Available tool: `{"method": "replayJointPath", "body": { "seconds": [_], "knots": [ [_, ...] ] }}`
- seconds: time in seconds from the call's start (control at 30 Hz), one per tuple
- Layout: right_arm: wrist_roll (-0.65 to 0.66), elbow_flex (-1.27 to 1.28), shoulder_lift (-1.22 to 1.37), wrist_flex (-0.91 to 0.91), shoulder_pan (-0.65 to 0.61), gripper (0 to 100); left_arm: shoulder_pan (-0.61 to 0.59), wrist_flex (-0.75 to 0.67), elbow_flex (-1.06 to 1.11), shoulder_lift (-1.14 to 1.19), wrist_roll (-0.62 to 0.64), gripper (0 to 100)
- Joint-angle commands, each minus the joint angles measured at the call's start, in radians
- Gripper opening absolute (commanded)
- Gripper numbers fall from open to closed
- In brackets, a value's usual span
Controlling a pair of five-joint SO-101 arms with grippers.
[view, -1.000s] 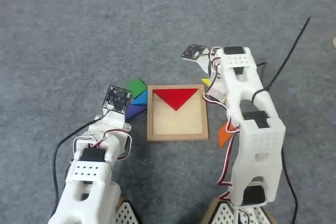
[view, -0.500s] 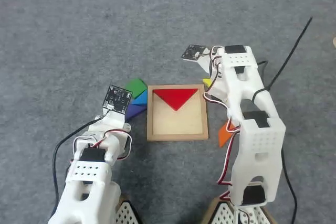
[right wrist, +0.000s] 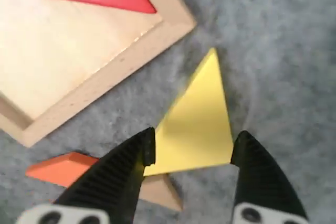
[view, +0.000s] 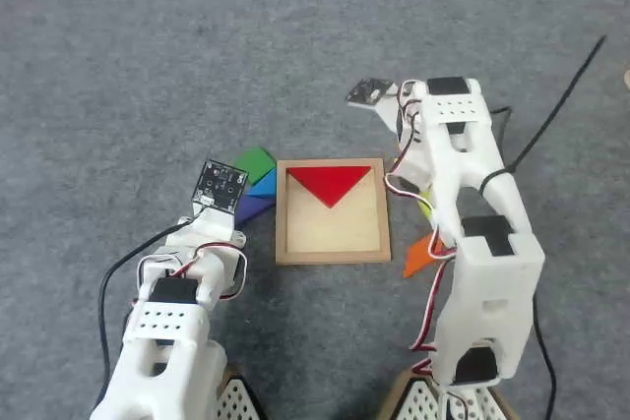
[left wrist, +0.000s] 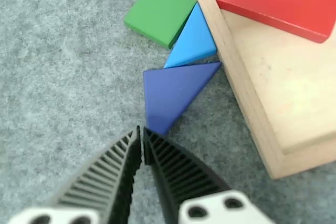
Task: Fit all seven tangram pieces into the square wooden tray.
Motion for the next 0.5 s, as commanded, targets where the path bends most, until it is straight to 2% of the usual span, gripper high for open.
{"method": "replayJointPath", "body": {
  "seconds": [0.0,0.07,0.17,0.47],
  "knots": [
    [-0.121,-0.023,-0.127,0.028,0.056,28.9,0.000,-0.015,-0.042,0.002,0.002,1],
    [-0.216,-0.017,-0.139,0.062,0.091,34.5,0.000,-0.015,-0.042,0.002,0.002,1],
    [-0.299,0.052,-0.111,0.015,0.090,38.8,0.000,-0.015,-0.042,0.002,0.002,1],
    [-0.318,0.229,-0.061,-0.157,-0.021,38.8,0.000,-0.015,-0.042,0.002,0.002,1]
  ]
}}
